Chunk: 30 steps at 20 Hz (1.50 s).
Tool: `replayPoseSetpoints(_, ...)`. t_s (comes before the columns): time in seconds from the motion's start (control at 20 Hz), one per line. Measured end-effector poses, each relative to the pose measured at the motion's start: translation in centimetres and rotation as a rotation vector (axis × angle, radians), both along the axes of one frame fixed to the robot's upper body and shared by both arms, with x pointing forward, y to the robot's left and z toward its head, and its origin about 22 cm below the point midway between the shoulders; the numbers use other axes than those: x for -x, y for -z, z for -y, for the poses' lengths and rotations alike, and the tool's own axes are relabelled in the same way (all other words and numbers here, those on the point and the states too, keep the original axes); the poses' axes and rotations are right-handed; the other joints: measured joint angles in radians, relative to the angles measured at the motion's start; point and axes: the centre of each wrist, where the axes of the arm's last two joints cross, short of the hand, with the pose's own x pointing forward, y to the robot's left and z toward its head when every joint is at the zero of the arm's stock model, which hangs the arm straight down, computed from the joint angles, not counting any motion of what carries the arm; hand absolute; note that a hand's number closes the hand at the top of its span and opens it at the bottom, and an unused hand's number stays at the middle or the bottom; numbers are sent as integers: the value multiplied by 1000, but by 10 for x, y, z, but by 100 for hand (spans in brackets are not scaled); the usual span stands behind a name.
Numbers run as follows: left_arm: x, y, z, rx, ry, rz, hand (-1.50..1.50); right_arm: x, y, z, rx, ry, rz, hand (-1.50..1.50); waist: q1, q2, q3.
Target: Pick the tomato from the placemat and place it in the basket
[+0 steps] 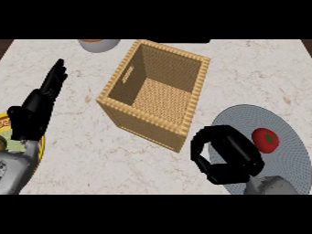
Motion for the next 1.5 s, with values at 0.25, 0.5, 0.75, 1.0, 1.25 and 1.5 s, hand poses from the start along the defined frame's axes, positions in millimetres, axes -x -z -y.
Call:
replayPoseSetpoints(0.25,7,-1,-21,-53,13,28,0,35,-36,-2,28,-69,126,-150,-18,-3,-5)
replayPoseSetpoints(0.5,11,0,-28,-72,19,40,0,24,-95,24,309,60,375,-150,-20,-7,-8)
replayPoseSetpoints(0.75,8,-4,-29,-77,31,50,0,9,-157,51,732,78,566,-150,-10,-3,-10)
replayPoseSetpoints(1.0,6,-7,-29,-77,49,56,0,2,-204,64,1115,-105,646,-150,8,3,-11)
replayPoseSetpoints(1.25,6,-3,-25,-79,60,56,0,-11,-236,72,1325,-289,613,-150,14,7,-9)
replayPoseSetpoints(1.5,6,3,-29,-79,56,56,0,-27,-239,76,1432,-388,566,-150,10,7,-7)
